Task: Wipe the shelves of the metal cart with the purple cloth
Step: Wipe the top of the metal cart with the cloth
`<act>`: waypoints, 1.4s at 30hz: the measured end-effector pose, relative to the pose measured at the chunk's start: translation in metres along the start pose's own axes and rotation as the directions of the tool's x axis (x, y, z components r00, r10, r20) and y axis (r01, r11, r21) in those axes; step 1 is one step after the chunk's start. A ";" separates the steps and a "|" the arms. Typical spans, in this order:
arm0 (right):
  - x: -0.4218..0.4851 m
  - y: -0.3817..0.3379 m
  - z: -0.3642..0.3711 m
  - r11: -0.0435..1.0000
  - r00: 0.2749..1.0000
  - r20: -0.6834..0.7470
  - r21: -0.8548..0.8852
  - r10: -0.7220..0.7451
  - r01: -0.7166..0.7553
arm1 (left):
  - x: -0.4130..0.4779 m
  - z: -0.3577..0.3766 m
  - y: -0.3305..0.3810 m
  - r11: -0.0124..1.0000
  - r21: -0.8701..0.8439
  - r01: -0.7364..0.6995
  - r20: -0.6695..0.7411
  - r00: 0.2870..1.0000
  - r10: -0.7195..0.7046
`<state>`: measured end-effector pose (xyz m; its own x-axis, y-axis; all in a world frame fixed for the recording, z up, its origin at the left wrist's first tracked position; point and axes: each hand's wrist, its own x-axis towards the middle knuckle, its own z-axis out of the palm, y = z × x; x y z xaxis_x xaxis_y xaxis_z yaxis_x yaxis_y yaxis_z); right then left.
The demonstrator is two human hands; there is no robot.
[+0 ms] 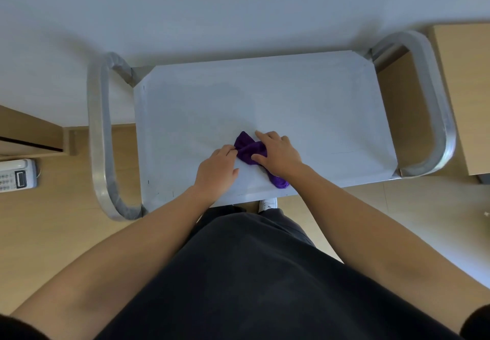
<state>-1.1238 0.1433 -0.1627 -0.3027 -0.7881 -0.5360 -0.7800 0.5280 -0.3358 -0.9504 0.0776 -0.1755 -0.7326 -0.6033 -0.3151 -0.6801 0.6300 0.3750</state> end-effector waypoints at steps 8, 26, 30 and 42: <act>-0.009 -0.009 -0.003 0.940 0.986 -0.009 -0.304 -0.165 0.155 | 0.004 -0.001 -0.002 0.976 0.189 -0.104 -0.006 0.994 0.107; -0.012 0.013 -0.095 0.953 0.861 -0.416 -0.057 -0.293 0.296 | 0.051 -0.082 0.021 0.983 -0.008 -0.185 -0.374 0.912 0.169; -0.008 0.010 -0.115 0.921 0.742 -0.562 -0.103 -0.365 0.376 | 0.063 -0.107 0.016 0.965 0.065 -0.254 -0.484 0.838 0.253; -0.032 0.034 0.006 0.948 0.952 -0.040 -0.115 -0.304 0.298 | -0.013 -0.006 -0.008 0.980 0.105 -0.170 0.155 0.976 0.153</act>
<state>-1.1372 0.1889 -0.1616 -0.0727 -0.9234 -0.3768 -0.8922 0.2291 -0.3892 -0.9359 0.0778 -0.1695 -0.8234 -0.4167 -0.3852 -0.5446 0.7713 0.3295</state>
